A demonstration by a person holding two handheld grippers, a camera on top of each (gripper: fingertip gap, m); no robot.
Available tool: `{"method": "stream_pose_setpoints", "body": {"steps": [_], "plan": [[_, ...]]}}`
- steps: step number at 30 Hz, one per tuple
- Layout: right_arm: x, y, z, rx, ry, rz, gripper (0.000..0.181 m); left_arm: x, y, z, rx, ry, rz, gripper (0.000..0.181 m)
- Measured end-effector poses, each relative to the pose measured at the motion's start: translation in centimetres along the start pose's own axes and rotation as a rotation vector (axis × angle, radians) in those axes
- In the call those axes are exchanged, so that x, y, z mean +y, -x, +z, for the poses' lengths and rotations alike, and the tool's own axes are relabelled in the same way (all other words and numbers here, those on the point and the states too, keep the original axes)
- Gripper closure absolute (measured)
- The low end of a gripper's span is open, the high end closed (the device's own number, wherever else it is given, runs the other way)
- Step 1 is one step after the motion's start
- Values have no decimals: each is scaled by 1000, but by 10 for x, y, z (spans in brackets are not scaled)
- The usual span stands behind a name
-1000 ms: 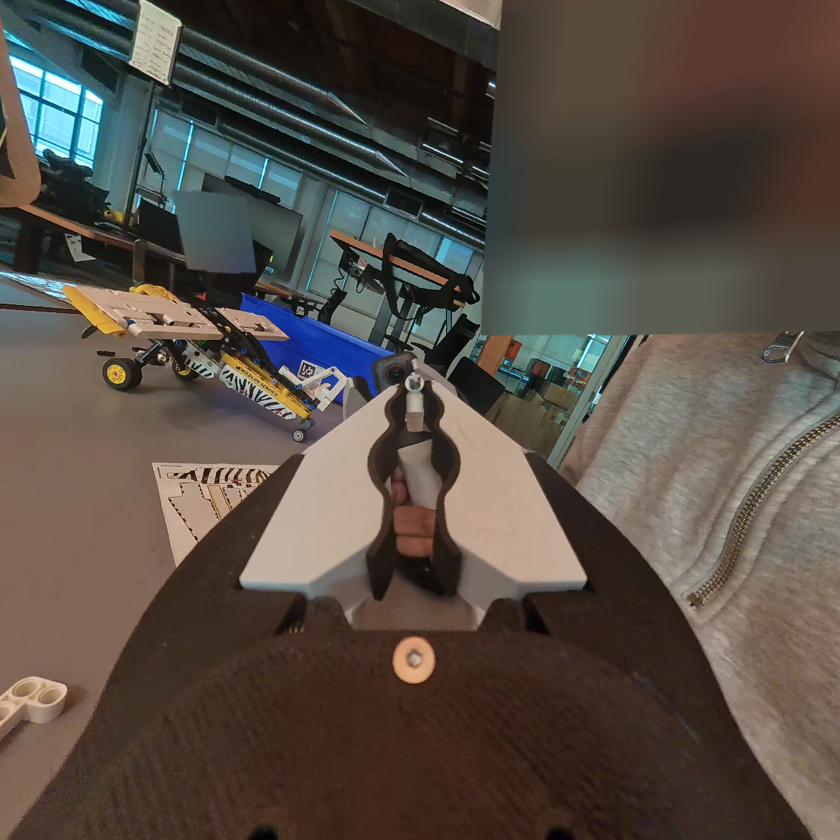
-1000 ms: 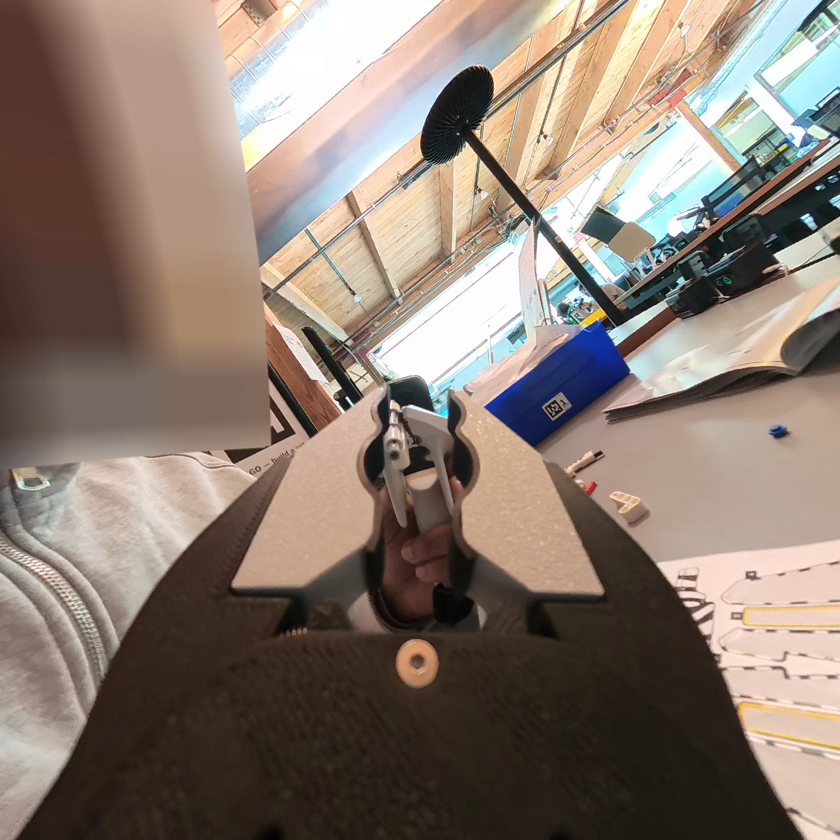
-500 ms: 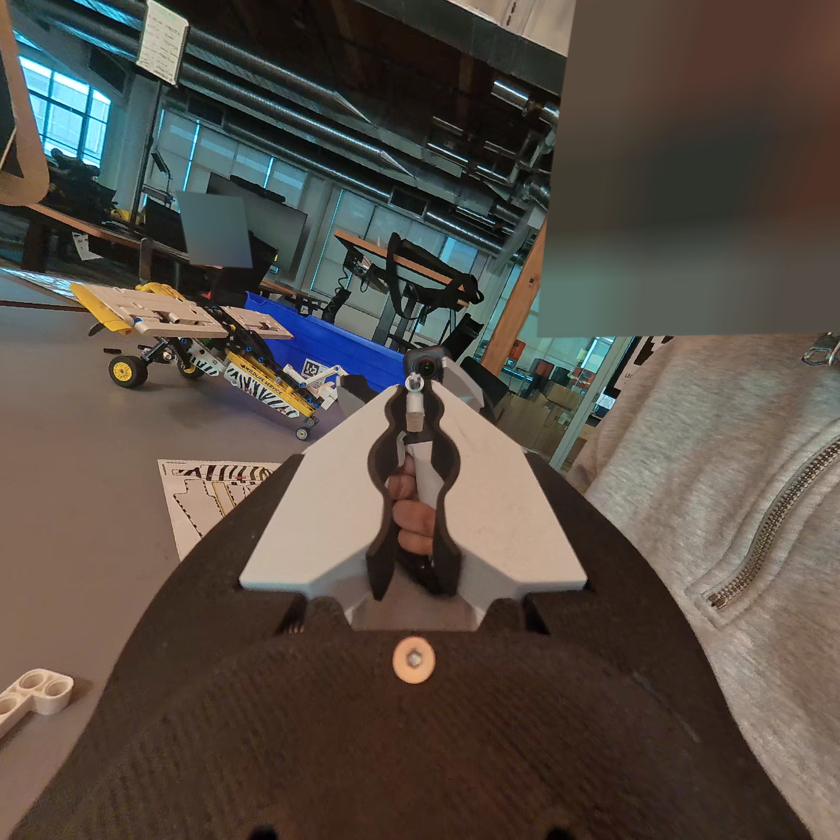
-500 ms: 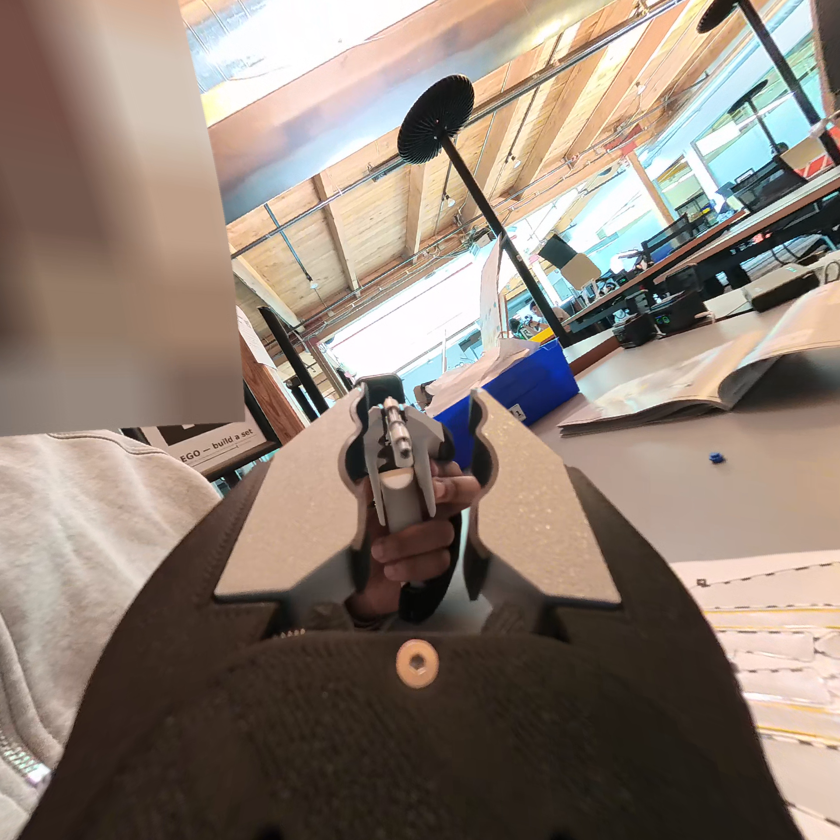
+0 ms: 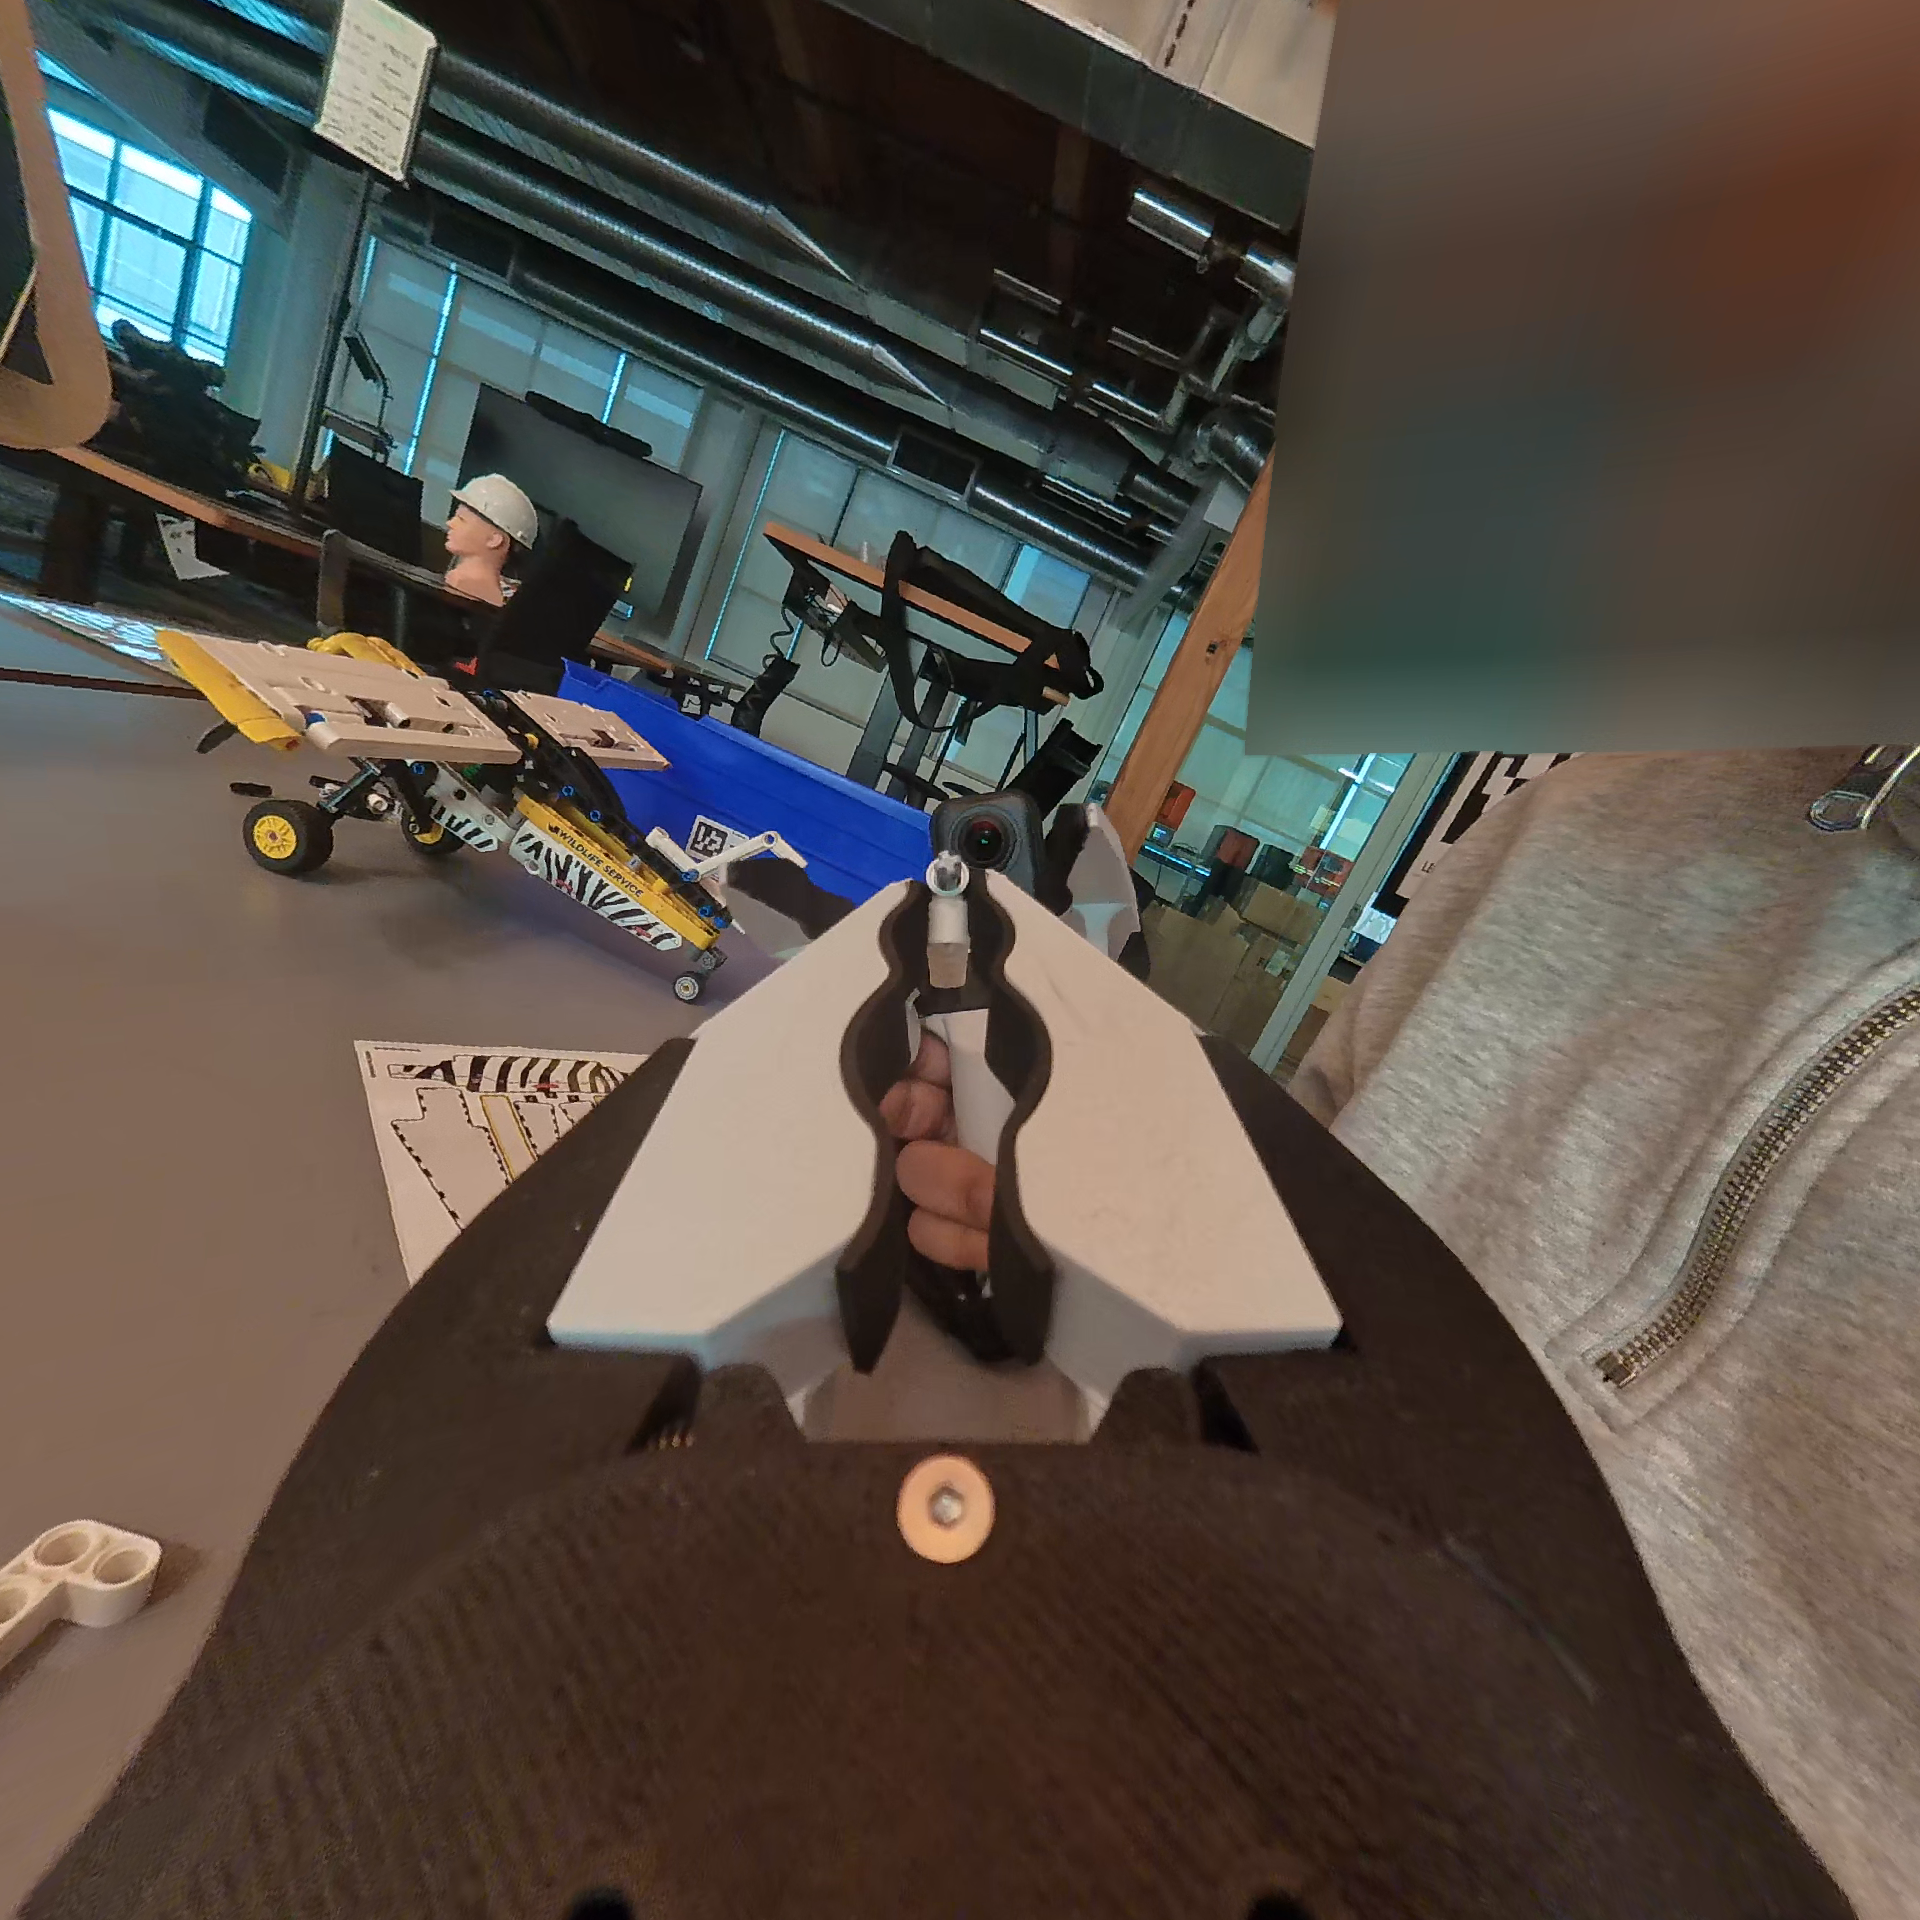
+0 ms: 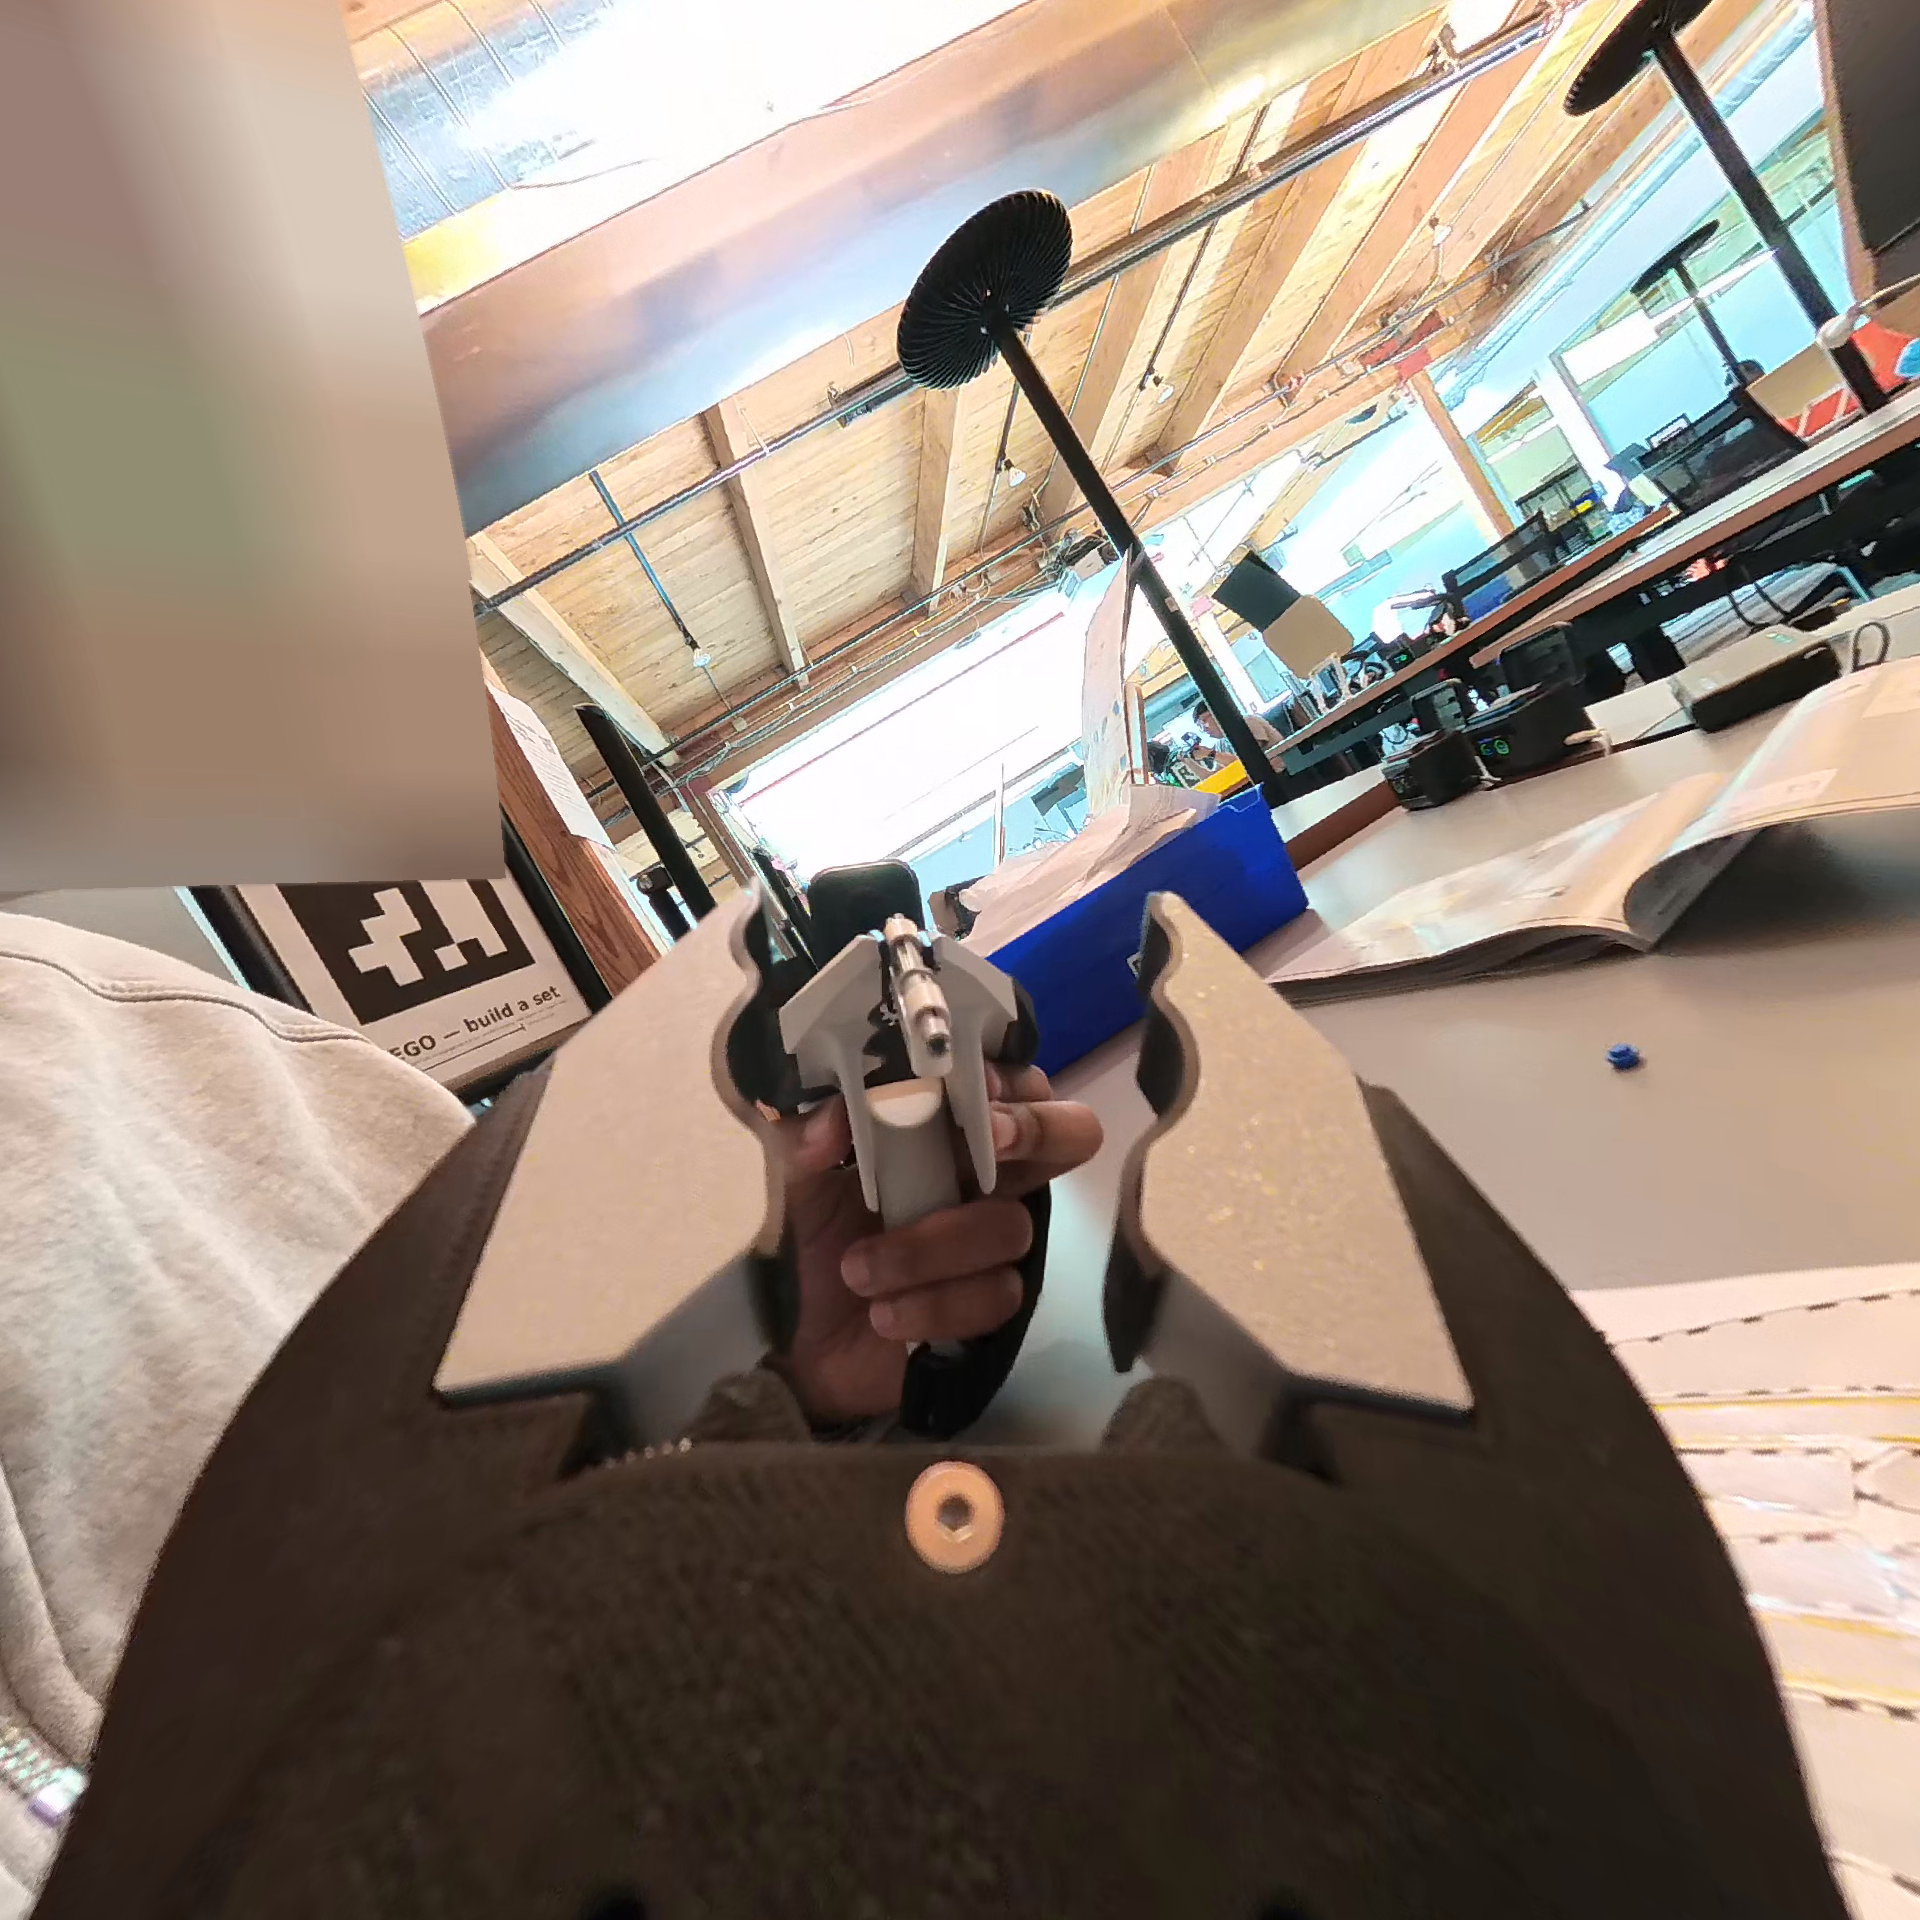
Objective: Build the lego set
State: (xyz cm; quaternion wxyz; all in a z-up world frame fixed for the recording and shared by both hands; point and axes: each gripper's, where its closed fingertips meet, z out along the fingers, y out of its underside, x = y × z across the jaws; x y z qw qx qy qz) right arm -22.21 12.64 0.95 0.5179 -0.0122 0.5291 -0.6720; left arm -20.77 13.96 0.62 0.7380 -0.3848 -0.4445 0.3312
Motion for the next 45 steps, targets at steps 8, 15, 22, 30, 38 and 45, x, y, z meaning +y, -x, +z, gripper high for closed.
{"method": "stream_pose_setpoints", "body": {"steps": [8, 15, 22, 30, 38, 45], "plan": [[0, -1, 1, 13, -1, -14, 105, 0, 1, 0, -1, -2, -9, 175], [1, -1, 3, 13, 7, -33, 103, -3, 4, -2, -28, -17, 13, 175], [4, 3, 3, 15, 16, -60, 103, -2, 3, -1, -20, -12, 8, 175], [-4, 2, 3, 31, -25, -119, 111, -6, 3, -4, -57, -23, 74, 175], [-4, 8, 0, 46, -22, -197, 125, -7, 5, -4, -52, -31, 37, 175], [1, 9, 2, 40, 10, -205, 155, -8, 5, -5, -48, -41, 28, 175]]}}
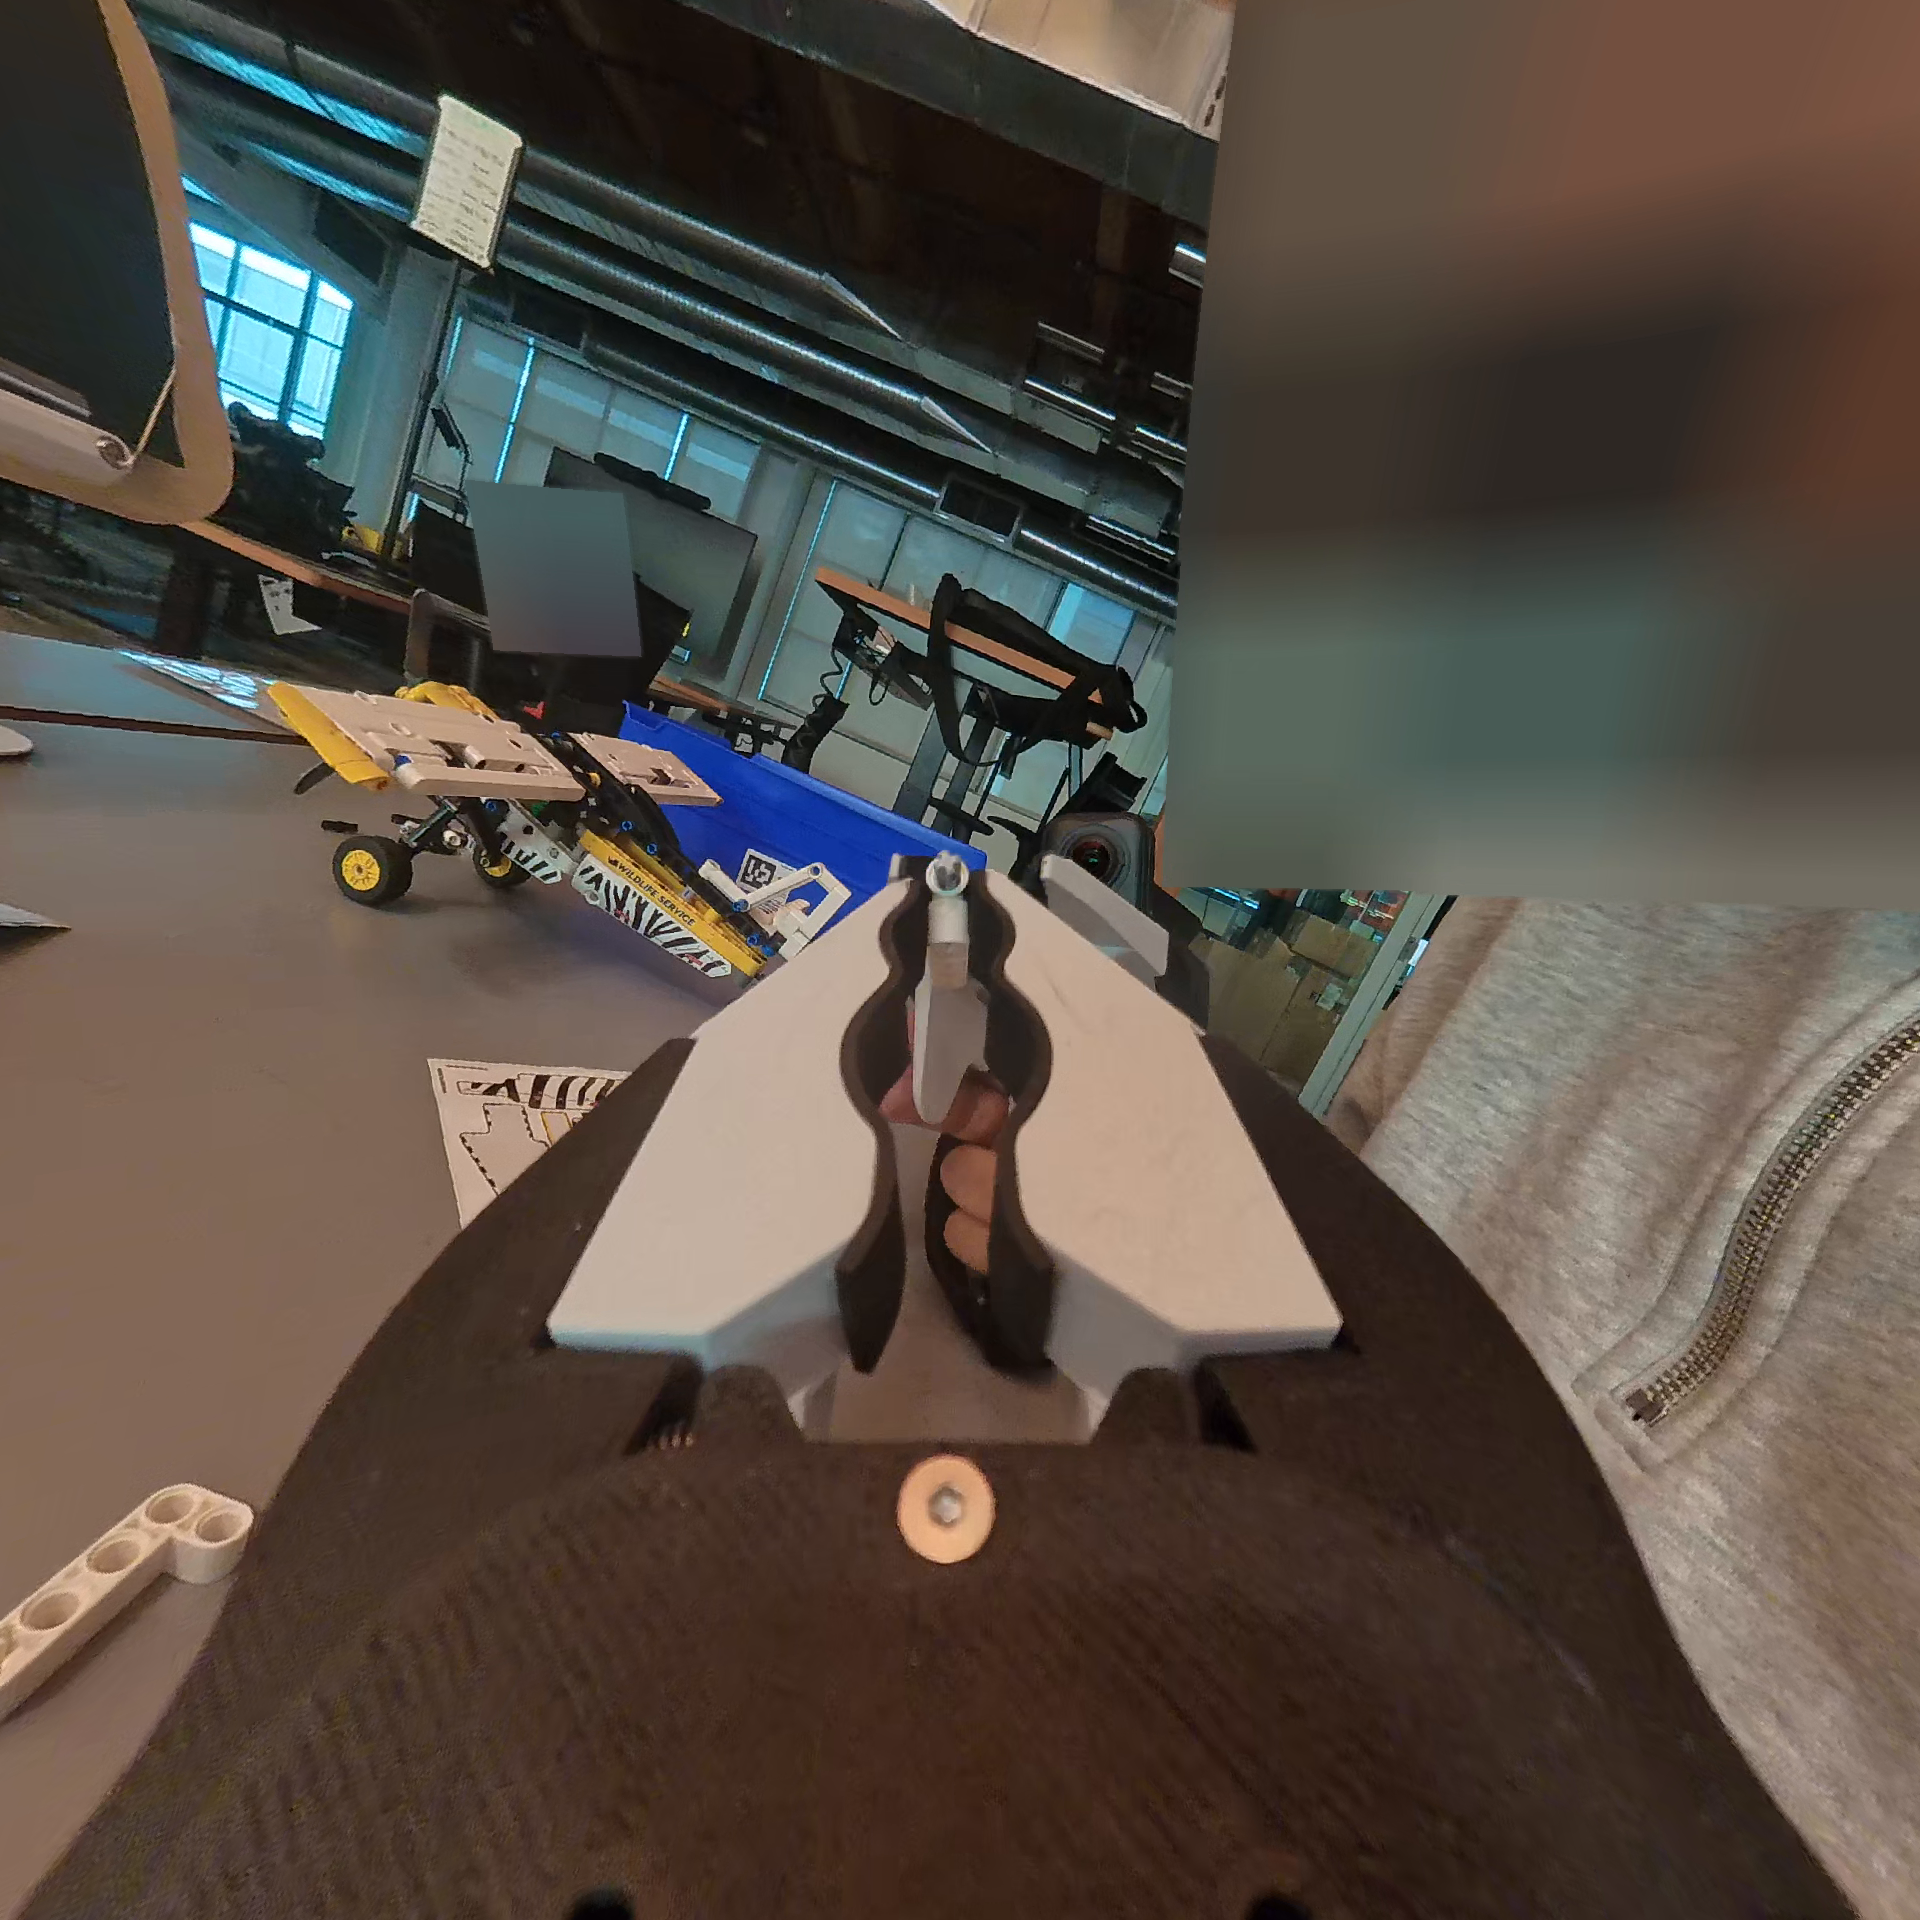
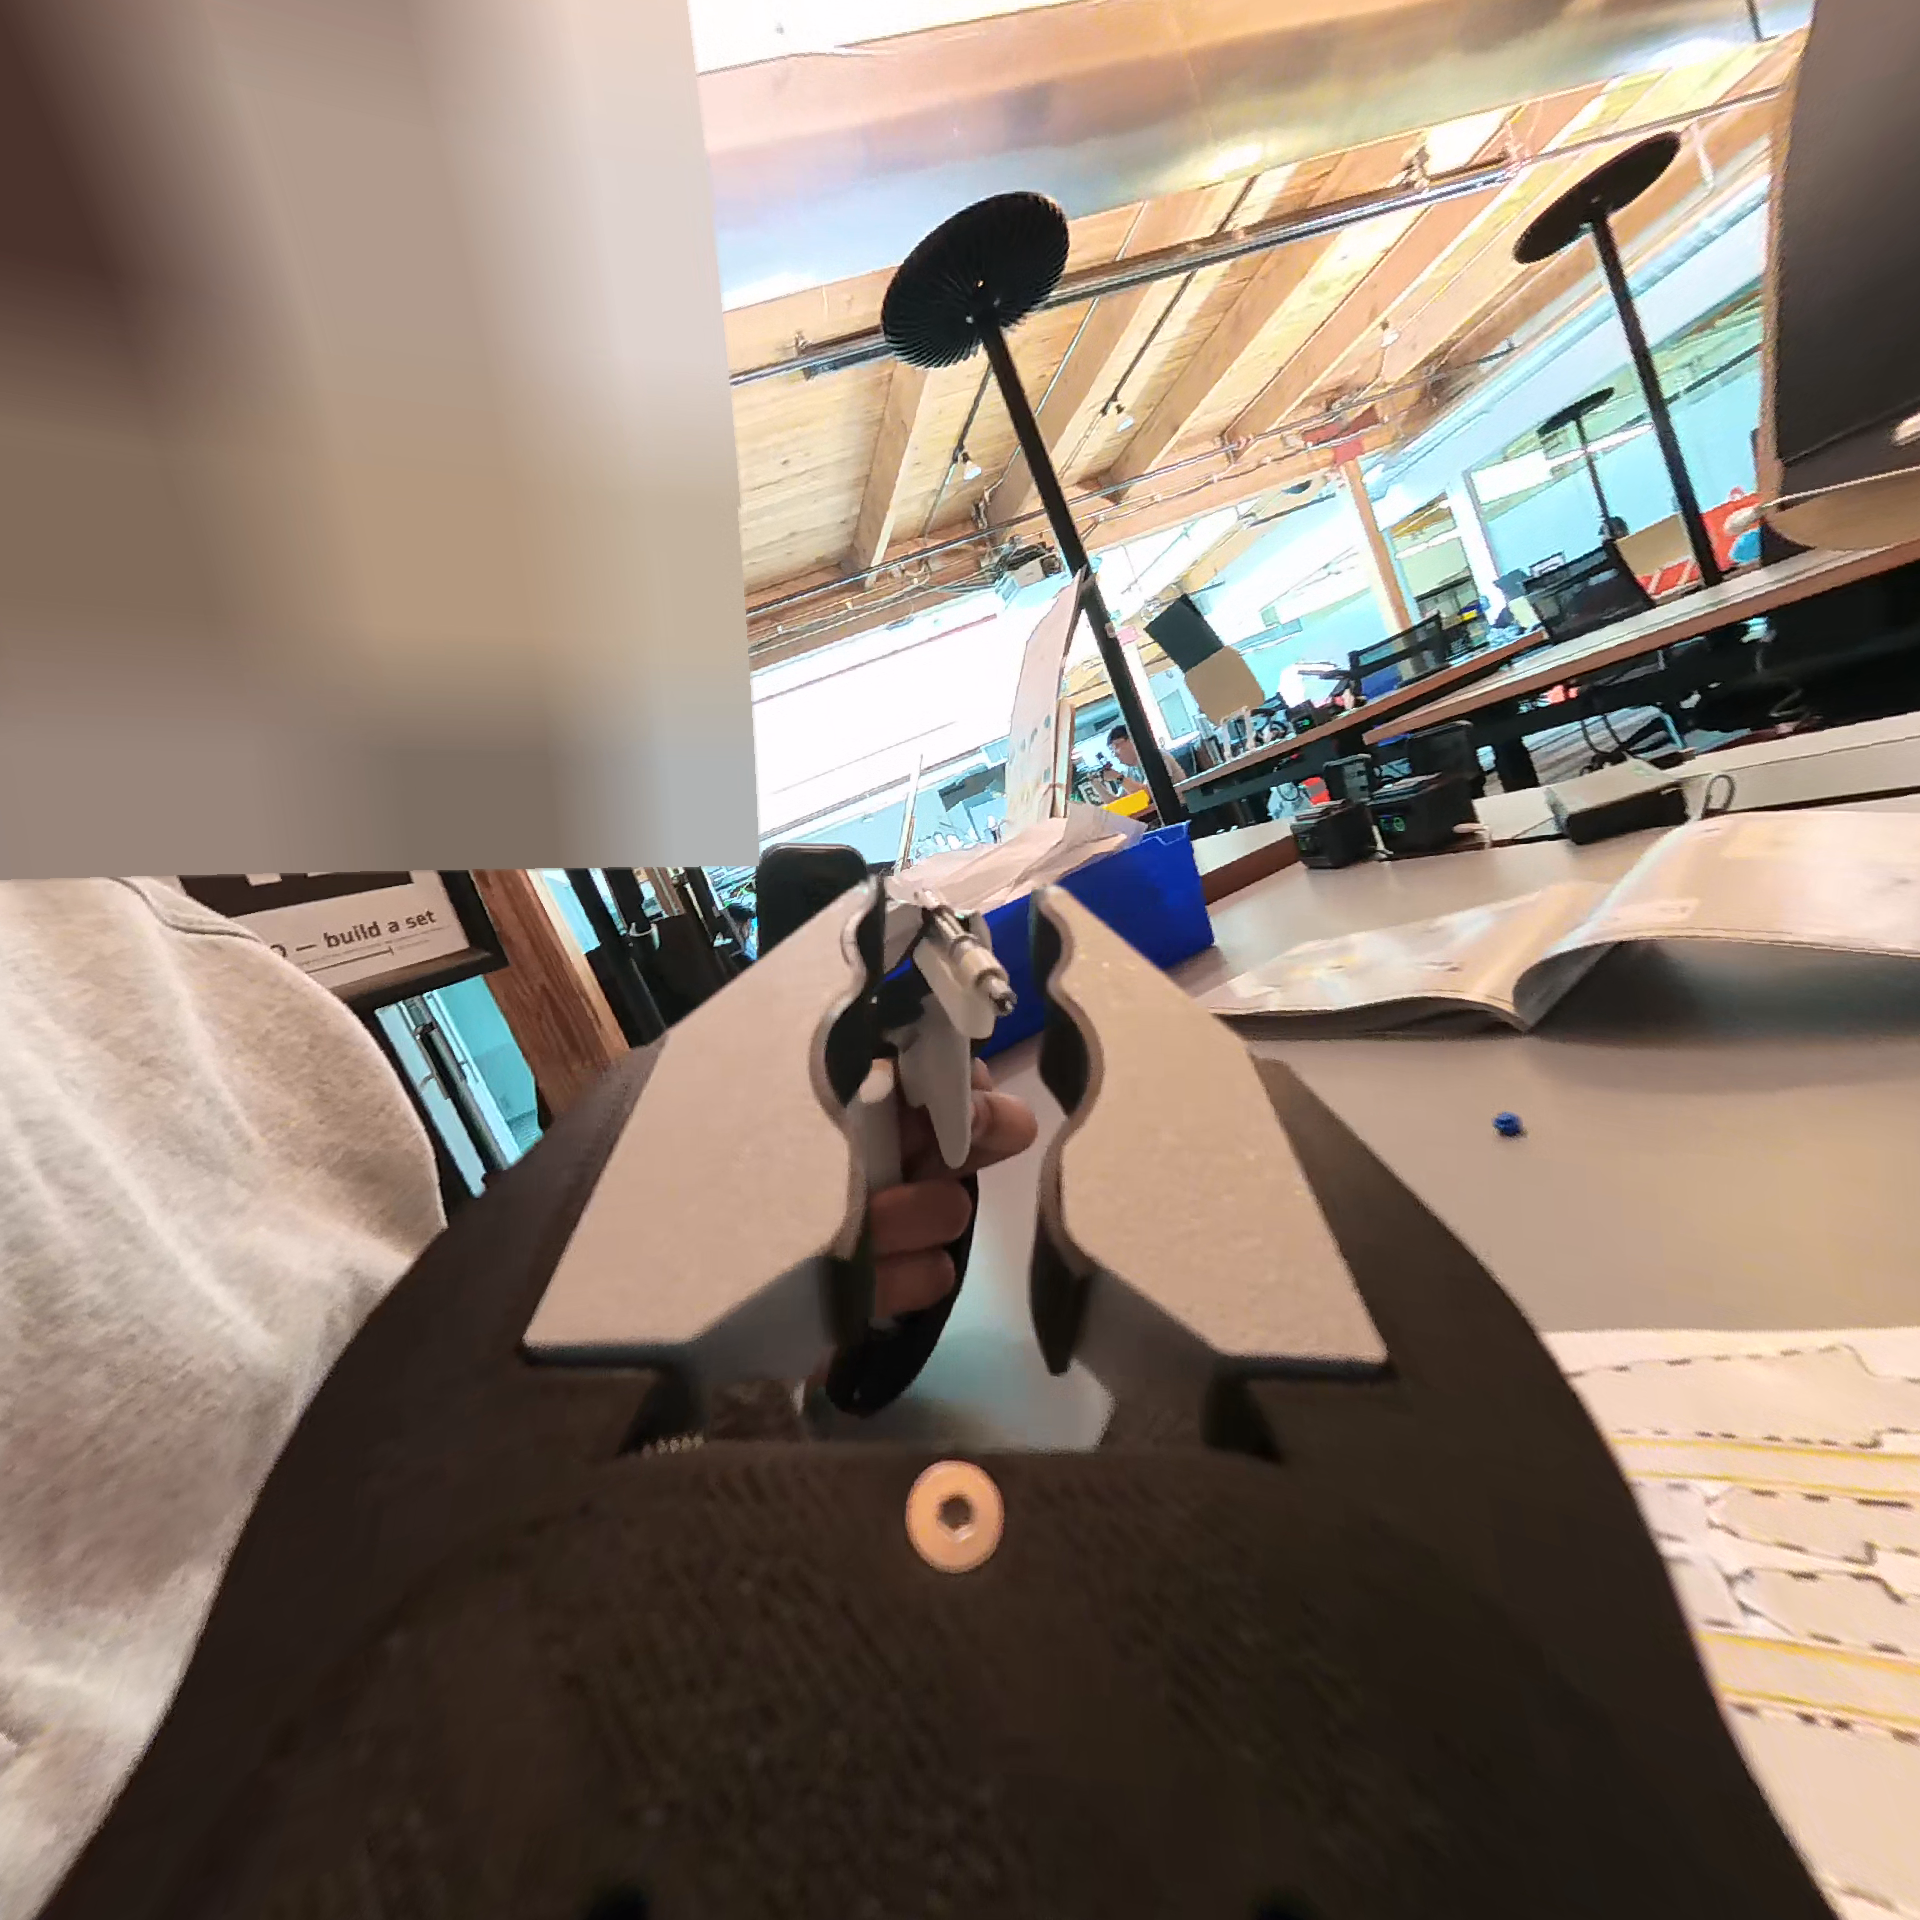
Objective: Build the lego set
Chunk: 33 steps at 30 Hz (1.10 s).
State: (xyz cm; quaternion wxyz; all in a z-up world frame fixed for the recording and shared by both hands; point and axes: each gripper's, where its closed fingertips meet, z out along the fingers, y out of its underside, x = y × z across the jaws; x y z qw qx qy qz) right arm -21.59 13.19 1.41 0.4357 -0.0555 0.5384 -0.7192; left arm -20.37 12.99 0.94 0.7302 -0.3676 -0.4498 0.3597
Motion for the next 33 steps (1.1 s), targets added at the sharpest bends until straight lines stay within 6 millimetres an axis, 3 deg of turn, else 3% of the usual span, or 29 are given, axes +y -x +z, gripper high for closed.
{"method": "stream_pose_setpoints", "body": {"steps": [9, 13, 19, 33], "plan": [[6, 4, 3, -45, 22, 73, 152, -4, -11, 0, 66, -24, -8, 175], [14, 12, 7, -97, 66, 102, 155, -4, -12, 1, 64, -25, -6, 175], [15, 15, 7, -116, 80, 96, 176, -4, -13, 1, 78, -23, -16, 175], [14, 16, 7, -120, 83, 95, 177, -4, -14, 1, 86, -24, -18, 175]]}}
